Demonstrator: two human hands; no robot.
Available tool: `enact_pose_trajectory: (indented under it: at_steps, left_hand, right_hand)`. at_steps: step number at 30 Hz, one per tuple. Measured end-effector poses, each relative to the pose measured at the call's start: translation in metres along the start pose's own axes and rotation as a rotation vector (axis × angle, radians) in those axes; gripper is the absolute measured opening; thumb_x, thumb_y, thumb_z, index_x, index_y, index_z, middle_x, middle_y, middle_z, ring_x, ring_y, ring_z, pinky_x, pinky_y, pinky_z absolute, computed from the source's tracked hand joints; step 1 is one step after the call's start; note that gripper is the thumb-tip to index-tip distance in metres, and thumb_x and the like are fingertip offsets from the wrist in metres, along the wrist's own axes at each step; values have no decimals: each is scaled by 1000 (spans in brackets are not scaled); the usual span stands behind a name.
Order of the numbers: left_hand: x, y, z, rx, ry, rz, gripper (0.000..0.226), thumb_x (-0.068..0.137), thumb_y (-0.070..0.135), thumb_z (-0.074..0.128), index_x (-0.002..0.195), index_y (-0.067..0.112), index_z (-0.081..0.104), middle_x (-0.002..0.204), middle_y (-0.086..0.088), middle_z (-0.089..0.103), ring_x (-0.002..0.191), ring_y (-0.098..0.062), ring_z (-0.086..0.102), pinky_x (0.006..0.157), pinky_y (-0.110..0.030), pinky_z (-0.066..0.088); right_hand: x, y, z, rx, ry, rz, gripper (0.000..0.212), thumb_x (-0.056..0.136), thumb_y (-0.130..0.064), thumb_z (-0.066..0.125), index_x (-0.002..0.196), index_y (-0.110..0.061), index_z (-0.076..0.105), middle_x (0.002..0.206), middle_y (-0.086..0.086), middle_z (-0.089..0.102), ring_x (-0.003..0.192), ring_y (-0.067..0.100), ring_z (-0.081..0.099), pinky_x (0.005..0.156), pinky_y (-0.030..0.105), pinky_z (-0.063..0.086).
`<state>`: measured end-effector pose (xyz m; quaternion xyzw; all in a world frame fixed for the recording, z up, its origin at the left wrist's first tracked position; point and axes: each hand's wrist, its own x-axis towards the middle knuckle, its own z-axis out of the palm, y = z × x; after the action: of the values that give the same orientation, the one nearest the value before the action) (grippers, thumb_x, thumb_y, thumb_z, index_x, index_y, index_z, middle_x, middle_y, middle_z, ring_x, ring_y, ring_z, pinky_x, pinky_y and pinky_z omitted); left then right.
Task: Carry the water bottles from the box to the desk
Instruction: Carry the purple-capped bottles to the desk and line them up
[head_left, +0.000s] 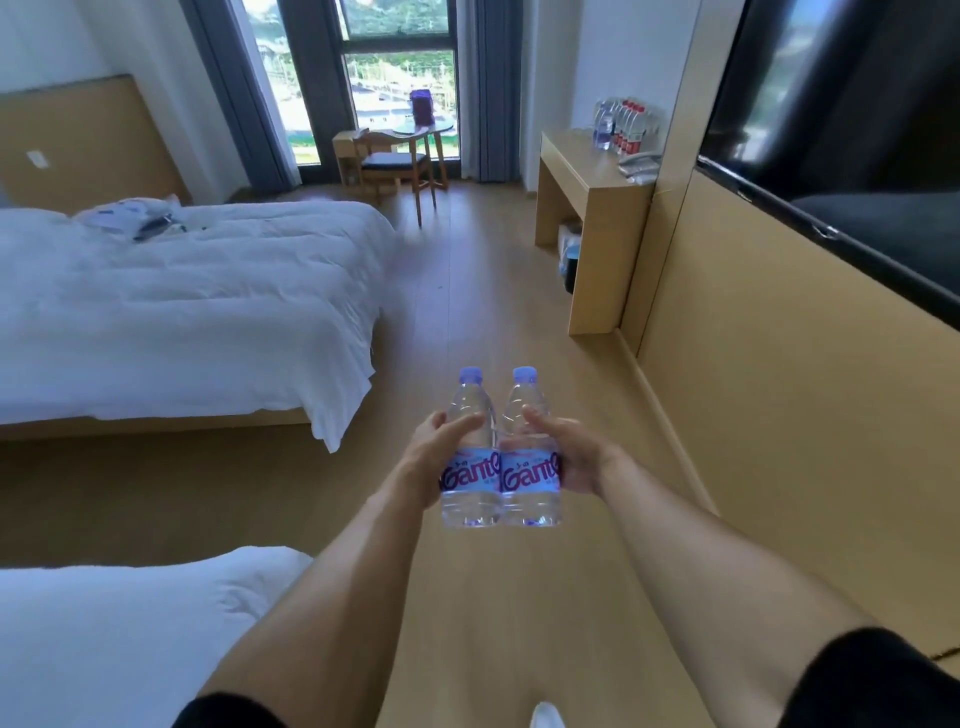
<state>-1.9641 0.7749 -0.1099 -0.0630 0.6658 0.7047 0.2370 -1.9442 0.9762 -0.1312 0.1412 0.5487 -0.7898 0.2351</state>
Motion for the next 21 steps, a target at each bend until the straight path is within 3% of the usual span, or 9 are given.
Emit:
enact_pose_trajectory:
  at_steps: [5,13,16,21]
  left_hand:
    - [65,42,14,-34,31,8,41,89,31,75,122,17,54,115,-25,68,84,-34,70,79,-48,61]
    - [157,85,21,-42,63,1,48,88,30,76,126,15,52,116,-24,67,89,-34,71,88,-52,60]
    - [200,98,18,-47,45,7,48,87,28,77,126,13,53,117,-26,67,88,-36,71,88,-53,59]
    - [289,128,9,-49,4,4,48,88,27,76,128,13,53,118,-28,66,88,-36,70,85,-50,59]
  right_hand:
    - [59,-60,-29,-38,-75,10,54,81,-46,74,115,-7,58,109,20,74,91,37,74,70,43,61]
    - [134,-132,-56,-48,-106,44,45,89,-46,64,113,-8,58,97,15,77,80,30,75,65,37,61]
    - [167,-154,-67,-55,-71,40,38,96,-45,58,110,-9,58,91,13,78,77,28,75,65,37,62]
    - [237,-198,-81,-91,12,41,44,97,-48,57,118,-9,56,91,11,77,80,28,74,68,38,61]
